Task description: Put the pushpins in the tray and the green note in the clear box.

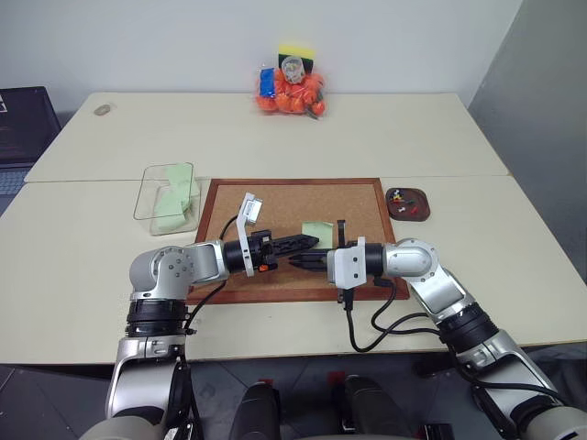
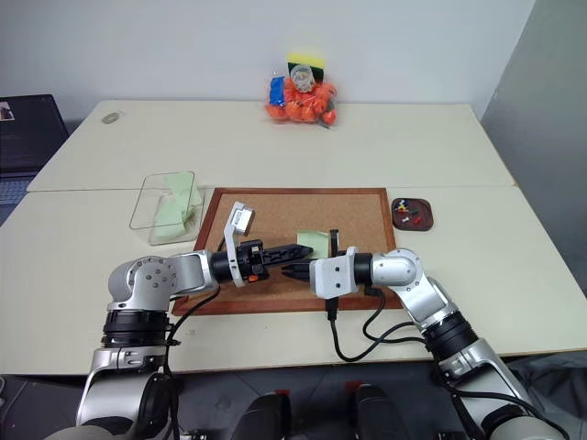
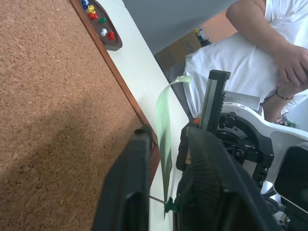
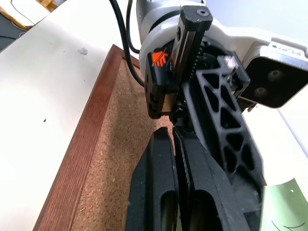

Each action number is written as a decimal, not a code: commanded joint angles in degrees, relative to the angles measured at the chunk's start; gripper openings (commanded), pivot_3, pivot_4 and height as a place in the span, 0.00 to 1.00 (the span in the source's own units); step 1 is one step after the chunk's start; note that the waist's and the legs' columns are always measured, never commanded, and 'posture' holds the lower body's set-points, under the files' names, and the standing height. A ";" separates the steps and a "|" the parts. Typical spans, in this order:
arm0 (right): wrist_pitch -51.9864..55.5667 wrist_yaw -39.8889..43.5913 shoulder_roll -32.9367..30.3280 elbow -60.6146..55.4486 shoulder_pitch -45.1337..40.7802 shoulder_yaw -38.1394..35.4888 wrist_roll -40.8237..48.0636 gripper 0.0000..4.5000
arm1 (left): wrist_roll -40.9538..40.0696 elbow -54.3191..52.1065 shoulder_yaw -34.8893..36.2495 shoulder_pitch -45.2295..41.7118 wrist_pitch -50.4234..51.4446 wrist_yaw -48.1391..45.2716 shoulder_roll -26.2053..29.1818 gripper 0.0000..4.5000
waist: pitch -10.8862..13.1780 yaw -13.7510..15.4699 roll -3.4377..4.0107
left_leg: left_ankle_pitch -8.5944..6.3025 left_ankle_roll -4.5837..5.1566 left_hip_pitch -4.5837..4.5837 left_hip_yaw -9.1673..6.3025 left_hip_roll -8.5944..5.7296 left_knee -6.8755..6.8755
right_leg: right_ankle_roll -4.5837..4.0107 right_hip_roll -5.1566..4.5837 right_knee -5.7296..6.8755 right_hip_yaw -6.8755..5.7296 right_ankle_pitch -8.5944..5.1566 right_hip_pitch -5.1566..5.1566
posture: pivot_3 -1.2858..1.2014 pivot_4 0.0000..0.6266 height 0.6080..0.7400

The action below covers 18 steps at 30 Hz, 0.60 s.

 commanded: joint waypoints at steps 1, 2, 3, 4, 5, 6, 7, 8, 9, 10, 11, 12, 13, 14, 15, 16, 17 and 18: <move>-1.21 -0.88 0.56 -1.28 -1.54 -0.41 -0.13 0.00 | -0.35 -0.29 -0.14 -0.89 -0.58 -0.75 0.53 0.01 | 0.00 0.00 0.00 | 0.00 0.00 0.00 0.00 0.00 0.00 | 0.00 0.00 0.00 0.00 0.00 0.00 | 0.52 0.24 1.00; -1.26 -0.99 0.64 -1.19 -1.60 -0.43 -0.22 0.00 | -0.34 -0.20 -0.11 -0.93 -0.63 -0.73 0.51 0.01 | 0.00 0.00 0.00 | 0.00 0.00 0.00 0.00 0.00 0.00 | 0.00 0.00 0.00 0.00 0.00 0.00 | 0.52 0.24 1.00; -1.28 -1.04 0.70 -1.14 -1.62 -0.44 -0.27 0.00 | -0.32 -0.15 -0.09 -0.96 -0.66 -0.71 0.50 0.01 | 0.00 0.00 0.00 | 0.00 0.00 0.00 0.00 0.00 0.00 | 0.00 0.00 0.00 0.00 0.00 0.00 | 0.52 0.24 1.00; -1.36 -1.10 0.71 -1.08 -1.64 -0.45 -0.38 0.00 | -0.36 -0.16 -0.04 -0.93 -0.64 -0.67 0.47 0.01 | 0.00 0.00 0.00 | 0.00 0.00 0.00 -0.01 0.00 0.00 | 0.00 0.00 0.00 -0.01 0.00 0.00 | 0.52 0.24 1.00; -1.43 -1.12 0.71 -1.02 -1.62 -0.47 -0.46 0.00 | -0.39 -0.22 -0.05 -0.88 -0.61 -0.66 0.47 0.01 | 0.00 0.00 0.00 | 0.00 0.00 0.00 -0.01 0.00 0.00 | 0.00 0.00 0.00 -0.01 0.00 0.00 | 0.52 0.24 1.00; -1.49 -1.12 0.71 -0.98 -1.61 -0.49 -0.52 0.00 | -0.42 -0.26 -0.07 -0.84 -0.59 -0.66 0.48 0.01 | 0.00 0.00 0.00 | 0.00 0.00 0.00 0.00 0.00 0.00 | 0.00 0.00 0.00 -0.01 0.00 0.00 | 0.52 0.24 1.00; -1.58 -1.11 0.59 -0.95 -1.56 -0.54 -0.66 0.00 | -0.20 -0.45 -0.28 -0.72 -0.74 -0.59 0.57 0.01 | 0.00 0.00 0.00 | 0.00 0.00 0.00 -0.01 0.00 0.00 | 0.00 0.00 0.00 0.00 0.00 0.00 | 0.52 0.24 1.00; -1.62 -1.08 0.45 -0.94 -1.49 -0.62 -0.73 0.00 | 0.24 -0.59 -0.58 -0.59 -1.03 -0.38 0.69 0.01 | 0.00 0.00 0.00 | 0.00 0.00 0.00 0.00 0.00 0.00 | 0.00 0.00 0.00 0.00 0.00 0.00 | 0.52 0.24 1.00; -1.64 -1.06 0.37 -0.94 -1.44 -0.68 -0.78 0.00 | 0.55 -0.68 -0.79 -0.51 -1.24 -0.23 0.78 0.01 | 0.00 0.00 0.00 | 0.00 0.00 0.00 0.00 0.00 0.00 | 0.00 0.00 0.00 0.00 0.00 0.00 | 0.52 0.24 1.00; -1.67 -1.06 0.25 -0.82 -1.45 -0.77 -0.86 0.00 | 0.55 -0.67 -0.90 -0.51 -1.33 -0.64 1.01 0.01 | 0.00 0.00 0.00 | 0.00 0.00 0.00 0.00 0.00 0.00 | 0.00 0.00 0.00 0.00 0.00 0.00 | 0.52 0.24 1.00; -1.55 -1.08 0.16 -0.76 -1.43 -0.94 -0.86 0.00 | 0.90 -0.78 -1.41 -0.48 -1.80 -1.29 1.48 0.01 | 0.00 0.00 0.00 | 0.00 0.00 0.00 0.00 0.00 0.00 | 0.00 0.00 0.00 0.00 0.00 0.00 | 0.52 0.24 1.00; -1.35 -1.11 0.07 -0.76 -1.41 -1.11 -0.81 0.00 | 1.35 -0.98 -2.08 -0.36 -2.49 -2.07 2.02 0.01 | 0.00 0.00 0.00 | 0.00 0.00 0.00 -0.01 0.00 0.00 | 0.00 0.00 0.00 0.00 0.00 0.00 | 0.52 0.24 1.00; -0.99 -1.11 -0.01 -0.87 -1.39 -1.37 -0.58 0.00 | 2.02 -1.30 -3.01 -0.15 -3.49 -2.84 2.67 0.01 | 0.00 -0.01 0.00 | 0.00 0.00 0.00 -0.01 0.00 0.00 | 0.00 0.00 0.00 0.00 0.00 0.00 | 0.52 0.24 1.00; -0.54 -1.09 -0.06 -1.04 -1.35 -1.61 -0.28 0.00 | 2.71 -1.56 -3.83 0.06 -4.51 -3.36 3.18 0.01 | 0.00 -0.01 0.00 | 0.00 0.00 0.00 0.00 0.00 0.00 | 0.00 0.00 0.00 0.00 0.00 0.00 | 0.52 0.24 1.00; 0.52 -1.06 -0.01 -1.44 -1.29 -2.01 0.39 0.00 | 3.46 -1.73 -4.72 0.25 -5.61 -3.98 3.71 0.01 | 0.00 -0.01 0.00 | 0.00 0.00 0.00 0.00 0.00 0.00 | 0.00 0.00 0.00 0.00 0.00 0.00 | 0.52 0.24 1.00; 1.60 -1.05 0.10 -1.86 -1.25 -2.41 1.09 0.00 | 4.27 -1.85 -5.62 0.44 -6.83 -4.61 4.19 0.01 | 0.00 -0.01 0.00 | 0.00 0.00 0.00 0.00 0.00 0.00 | 0.00 0.00 0.00 0.00 0.00 0.00 | 0.52 0.24 1.00; 2.66 -0.99 0.19 -2.42 -1.27 -2.73 1.74 0.00 | 5.06 -1.73 -6.20 0.68 -7.99 -4.83 4.40 0.01 | 0.00 -0.01 0.00 | 0.00 0.00 0.01 0.00 0.00 0.00 | 0.00 0.00 0.00 0.00 0.00 0.00 | 0.52 0.24 1.00; 3.62 -0.92 0.25 -2.97 -1.31 -2.94 2.27 0.00 | 5.71 -1.53 -6.68 0.88 -8.92 -5.00 4.57 0.01 | 0.00 0.01 0.00 | 0.00 0.00 0.00 0.00 0.00 0.00 | 0.00 0.00 0.00 0.01 0.00 0.00 | 0.52 0.24 1.00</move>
